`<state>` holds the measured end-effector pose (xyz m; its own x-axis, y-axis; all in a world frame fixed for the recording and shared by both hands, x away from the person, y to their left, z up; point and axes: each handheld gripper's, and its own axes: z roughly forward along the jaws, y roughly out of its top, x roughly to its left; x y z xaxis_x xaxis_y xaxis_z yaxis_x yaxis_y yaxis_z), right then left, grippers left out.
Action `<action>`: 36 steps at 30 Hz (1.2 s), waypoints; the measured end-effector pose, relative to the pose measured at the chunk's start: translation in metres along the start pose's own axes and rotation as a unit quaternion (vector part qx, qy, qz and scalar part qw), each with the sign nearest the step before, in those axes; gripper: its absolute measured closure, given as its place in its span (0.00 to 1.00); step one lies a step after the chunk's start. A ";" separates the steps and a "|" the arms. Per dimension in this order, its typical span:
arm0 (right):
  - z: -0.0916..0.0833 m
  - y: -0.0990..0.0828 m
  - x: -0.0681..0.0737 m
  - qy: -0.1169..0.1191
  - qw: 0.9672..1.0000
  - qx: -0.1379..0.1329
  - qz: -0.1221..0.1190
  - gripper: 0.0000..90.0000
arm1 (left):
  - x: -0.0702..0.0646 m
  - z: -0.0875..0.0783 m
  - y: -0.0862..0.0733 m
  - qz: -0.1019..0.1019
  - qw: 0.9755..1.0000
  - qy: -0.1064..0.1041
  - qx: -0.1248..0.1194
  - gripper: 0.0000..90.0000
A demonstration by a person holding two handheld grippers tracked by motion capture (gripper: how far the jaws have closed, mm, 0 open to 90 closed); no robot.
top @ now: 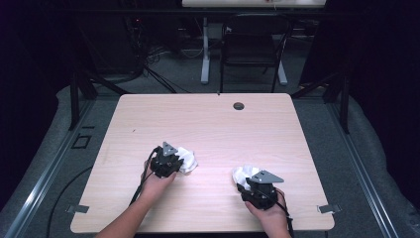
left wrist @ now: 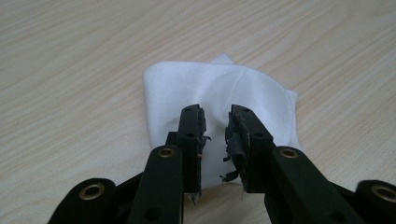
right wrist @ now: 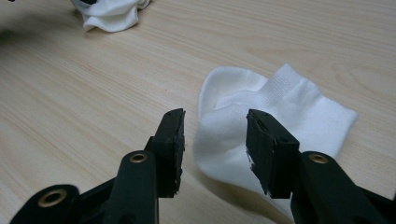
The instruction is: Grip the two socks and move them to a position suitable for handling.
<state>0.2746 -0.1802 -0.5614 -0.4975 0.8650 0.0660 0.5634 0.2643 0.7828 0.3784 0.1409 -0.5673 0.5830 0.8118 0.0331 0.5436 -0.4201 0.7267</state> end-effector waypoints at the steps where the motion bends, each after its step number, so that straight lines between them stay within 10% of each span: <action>1: 0.000 0.000 0.000 0.000 1.000 0.000 0.000 0.63 | -0.001 0.001 -0.001 0.001 1.000 -0.002 0.004 0.83; 36: 0.000 0.000 0.003 0.005 1.000 0.001 -0.005 0.63 | -0.045 -0.019 -0.028 0.028 0.999 -0.044 0.012 0.85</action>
<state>0.2733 -0.1778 -0.5607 -0.5090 0.8583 0.0649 0.5597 0.2727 0.7825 0.3255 0.1234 -0.5760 0.6640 0.7476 0.0122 0.5216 -0.4749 0.7088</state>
